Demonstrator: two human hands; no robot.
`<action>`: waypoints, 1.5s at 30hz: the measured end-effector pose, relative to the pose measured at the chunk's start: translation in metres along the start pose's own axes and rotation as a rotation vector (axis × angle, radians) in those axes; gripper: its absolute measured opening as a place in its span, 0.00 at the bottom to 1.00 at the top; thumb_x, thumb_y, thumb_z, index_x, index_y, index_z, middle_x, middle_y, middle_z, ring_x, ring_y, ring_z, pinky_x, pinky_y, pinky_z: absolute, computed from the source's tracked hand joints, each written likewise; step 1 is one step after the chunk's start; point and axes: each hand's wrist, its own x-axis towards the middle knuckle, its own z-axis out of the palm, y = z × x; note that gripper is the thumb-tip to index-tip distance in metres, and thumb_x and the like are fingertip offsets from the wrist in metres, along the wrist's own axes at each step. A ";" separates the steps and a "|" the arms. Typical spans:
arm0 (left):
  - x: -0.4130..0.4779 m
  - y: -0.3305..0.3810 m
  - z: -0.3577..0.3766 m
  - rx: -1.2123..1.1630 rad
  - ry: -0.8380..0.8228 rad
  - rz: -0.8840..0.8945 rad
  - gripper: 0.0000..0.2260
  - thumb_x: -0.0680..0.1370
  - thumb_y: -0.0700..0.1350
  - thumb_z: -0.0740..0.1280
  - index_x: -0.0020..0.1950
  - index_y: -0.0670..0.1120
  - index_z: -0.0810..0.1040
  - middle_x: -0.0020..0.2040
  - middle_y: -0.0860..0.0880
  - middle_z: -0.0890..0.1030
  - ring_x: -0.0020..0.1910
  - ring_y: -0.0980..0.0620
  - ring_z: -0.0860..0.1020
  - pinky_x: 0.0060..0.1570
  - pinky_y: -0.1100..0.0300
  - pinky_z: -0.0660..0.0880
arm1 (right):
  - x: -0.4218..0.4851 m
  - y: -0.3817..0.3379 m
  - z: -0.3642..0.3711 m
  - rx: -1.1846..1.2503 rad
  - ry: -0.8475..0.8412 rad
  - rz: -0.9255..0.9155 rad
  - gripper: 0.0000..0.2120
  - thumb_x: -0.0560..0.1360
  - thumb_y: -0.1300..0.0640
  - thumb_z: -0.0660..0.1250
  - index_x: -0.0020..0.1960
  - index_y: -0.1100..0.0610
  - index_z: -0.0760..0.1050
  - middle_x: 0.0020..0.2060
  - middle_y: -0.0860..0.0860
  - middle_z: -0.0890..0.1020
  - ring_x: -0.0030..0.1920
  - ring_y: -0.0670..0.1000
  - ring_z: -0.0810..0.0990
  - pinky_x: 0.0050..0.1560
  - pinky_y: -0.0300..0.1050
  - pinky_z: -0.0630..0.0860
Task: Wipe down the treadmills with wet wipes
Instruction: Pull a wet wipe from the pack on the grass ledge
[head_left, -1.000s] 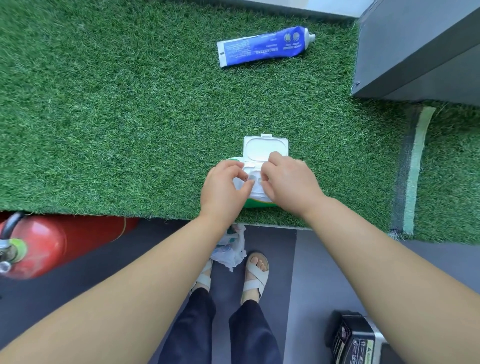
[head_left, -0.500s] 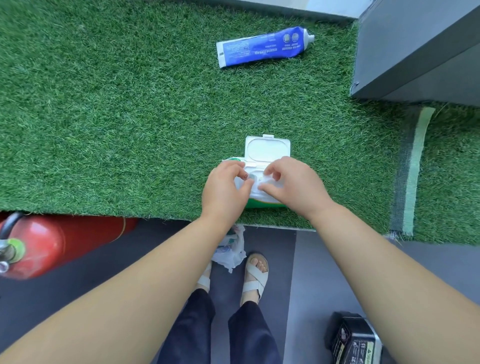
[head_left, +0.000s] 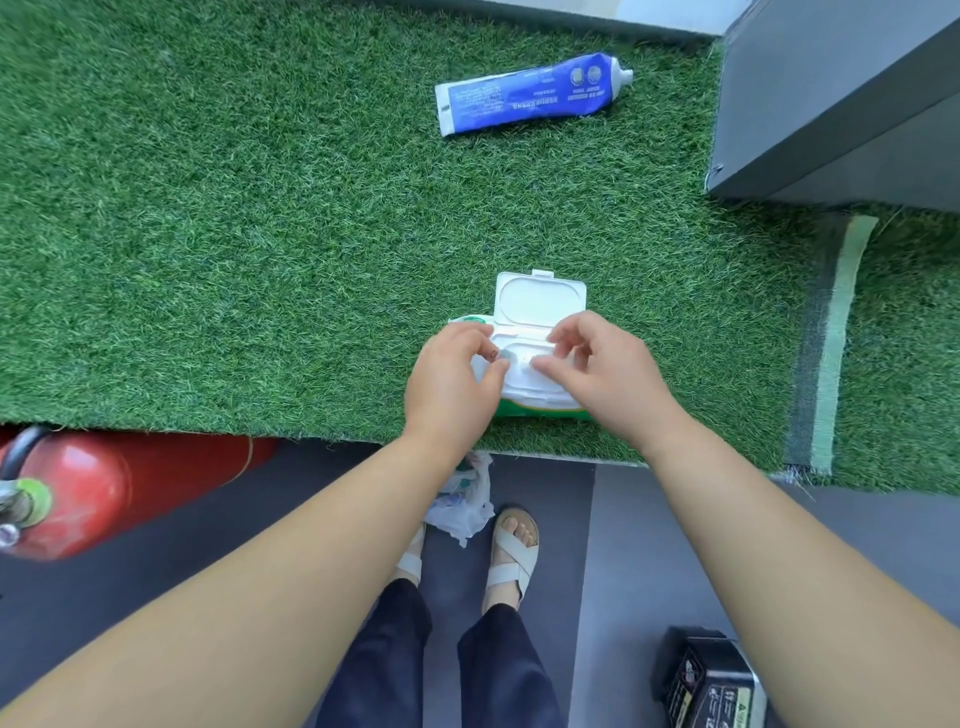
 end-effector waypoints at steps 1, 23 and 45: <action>0.000 0.000 0.000 0.000 0.001 -0.001 0.07 0.76 0.43 0.69 0.40 0.48 0.73 0.60 0.50 0.78 0.61 0.50 0.73 0.55 0.62 0.65 | 0.001 -0.001 0.002 -0.158 -0.015 -0.039 0.09 0.71 0.51 0.72 0.49 0.50 0.76 0.40 0.45 0.77 0.40 0.46 0.72 0.42 0.43 0.67; -0.001 0.003 -0.003 0.011 0.004 -0.021 0.07 0.77 0.41 0.67 0.40 0.47 0.71 0.61 0.50 0.77 0.62 0.51 0.72 0.51 0.66 0.62 | 0.007 -0.004 -0.005 0.075 0.063 -0.082 0.05 0.74 0.57 0.70 0.40 0.52 0.78 0.40 0.45 0.77 0.43 0.44 0.75 0.46 0.35 0.69; -0.006 0.003 0.005 0.153 0.048 0.054 0.07 0.77 0.48 0.67 0.46 0.44 0.78 0.60 0.48 0.76 0.61 0.46 0.71 0.57 0.62 0.62 | -0.003 -0.024 -0.040 0.994 0.455 0.277 0.06 0.81 0.59 0.58 0.48 0.53 0.72 0.37 0.51 0.75 0.36 0.48 0.74 0.40 0.42 0.72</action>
